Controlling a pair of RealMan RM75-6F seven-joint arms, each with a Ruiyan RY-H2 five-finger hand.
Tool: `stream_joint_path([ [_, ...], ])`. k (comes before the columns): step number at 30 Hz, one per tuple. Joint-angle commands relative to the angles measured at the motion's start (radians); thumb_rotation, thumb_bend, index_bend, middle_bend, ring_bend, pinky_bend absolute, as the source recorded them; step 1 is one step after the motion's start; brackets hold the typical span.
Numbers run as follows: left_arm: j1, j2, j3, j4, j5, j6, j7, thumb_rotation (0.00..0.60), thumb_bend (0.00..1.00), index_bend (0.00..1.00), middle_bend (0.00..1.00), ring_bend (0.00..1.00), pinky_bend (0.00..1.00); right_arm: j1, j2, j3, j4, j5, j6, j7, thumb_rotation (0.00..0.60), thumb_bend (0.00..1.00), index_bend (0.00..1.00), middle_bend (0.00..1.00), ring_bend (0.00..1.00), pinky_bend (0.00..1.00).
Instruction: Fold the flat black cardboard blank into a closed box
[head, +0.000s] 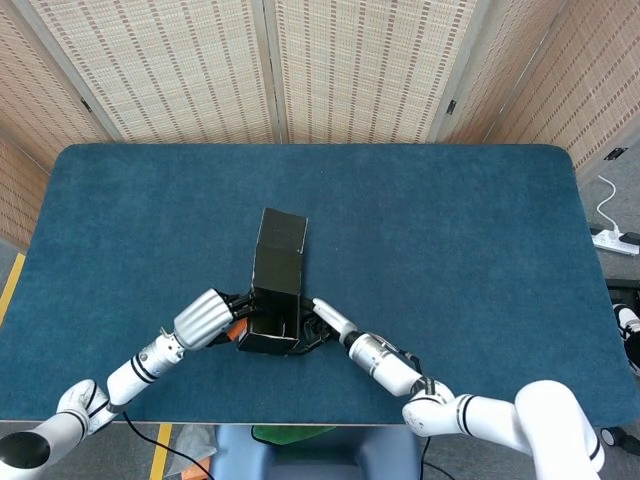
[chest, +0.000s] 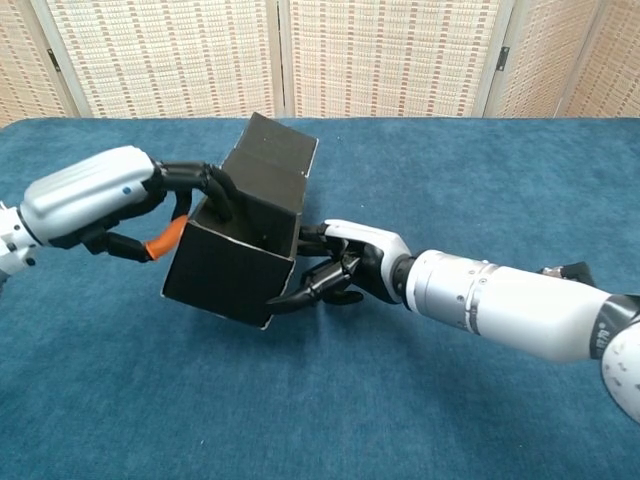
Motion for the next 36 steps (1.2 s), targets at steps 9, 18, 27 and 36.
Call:
stream_joint_path([
  [9, 0.006, -0.124, 0.066, 0.250, 0.001, 0.026, -0.015, 0.600, 0.26, 0.50, 0.46, 0.61, 0.89, 0.013, -0.059, 0.029, 0.066, 0.039, -0.012, -0.122, 0.600, 0.37, 0.44, 0.53, 0.68, 1.00],
  [18, -0.006, -0.131, 0.104, 0.305, 0.010, 0.048, 0.051, 0.600, 0.26, 0.60, 0.56, 0.63, 0.88, -0.002, -0.042, 0.044, 0.002, 0.066, -0.007, -0.204, 0.600, 0.37, 0.44, 0.53, 0.68, 1.00],
  [27, -0.012, -0.123, 0.111, 0.300, -0.007, 0.088, 0.037, 0.600, 0.26, 0.73, 0.68, 0.66, 0.89, -0.026, -0.007, 0.059, -0.085, 0.103, -0.007, -0.254, 0.600, 0.37, 0.44, 0.53, 0.68, 1.00],
  [36, 0.000, -0.094, 0.101, 0.246, -0.042, 0.077, 0.018, 0.600, 0.25, 0.45, 0.52, 0.67, 0.89, -0.037, 0.011, 0.070, -0.114, 0.117, 0.006, -0.298, 0.600, 0.37, 0.44, 0.53, 0.68, 1.00],
])
